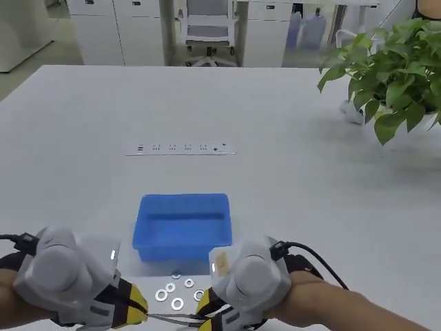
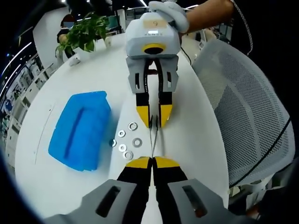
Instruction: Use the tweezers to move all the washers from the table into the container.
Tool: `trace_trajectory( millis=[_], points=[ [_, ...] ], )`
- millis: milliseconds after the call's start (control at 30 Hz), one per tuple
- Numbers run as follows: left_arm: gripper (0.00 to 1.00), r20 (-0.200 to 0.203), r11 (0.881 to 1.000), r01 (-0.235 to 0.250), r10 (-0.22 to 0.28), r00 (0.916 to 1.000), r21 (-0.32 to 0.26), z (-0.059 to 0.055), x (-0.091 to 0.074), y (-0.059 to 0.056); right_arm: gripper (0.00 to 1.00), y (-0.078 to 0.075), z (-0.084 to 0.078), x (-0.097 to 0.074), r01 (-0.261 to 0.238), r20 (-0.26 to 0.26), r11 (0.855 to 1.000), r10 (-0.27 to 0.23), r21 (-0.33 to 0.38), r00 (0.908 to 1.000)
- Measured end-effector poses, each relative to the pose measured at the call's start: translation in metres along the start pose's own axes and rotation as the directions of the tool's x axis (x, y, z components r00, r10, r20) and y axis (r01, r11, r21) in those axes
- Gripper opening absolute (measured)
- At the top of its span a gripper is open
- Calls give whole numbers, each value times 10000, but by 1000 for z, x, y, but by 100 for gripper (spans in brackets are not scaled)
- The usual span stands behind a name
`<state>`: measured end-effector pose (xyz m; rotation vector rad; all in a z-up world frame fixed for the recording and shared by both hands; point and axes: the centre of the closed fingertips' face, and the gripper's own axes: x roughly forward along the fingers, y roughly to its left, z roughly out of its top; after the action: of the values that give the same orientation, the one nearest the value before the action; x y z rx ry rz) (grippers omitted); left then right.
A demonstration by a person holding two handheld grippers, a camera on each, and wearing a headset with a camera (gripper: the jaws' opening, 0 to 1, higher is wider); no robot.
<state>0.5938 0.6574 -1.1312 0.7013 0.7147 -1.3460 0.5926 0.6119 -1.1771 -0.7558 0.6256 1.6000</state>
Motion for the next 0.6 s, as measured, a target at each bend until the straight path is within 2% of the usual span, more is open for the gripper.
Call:
trace_trajectory(
  millis=[400,467,600],
  points=[
    [5,428,9998,0,-8,9991,177,29,-15,-1,12,0,9,-1,142,333,9998,-146,131,9993],
    [5,558,9998,-12,0,9984,204,35,-17,0,11,-1,11,-2,187,391,9997,-192,140,9990],
    [5,1065,10000,-42,34,9943,75,49,-24,1,11,-1,16,-4,247,600,9992,-266,316,9978]
  ],
)
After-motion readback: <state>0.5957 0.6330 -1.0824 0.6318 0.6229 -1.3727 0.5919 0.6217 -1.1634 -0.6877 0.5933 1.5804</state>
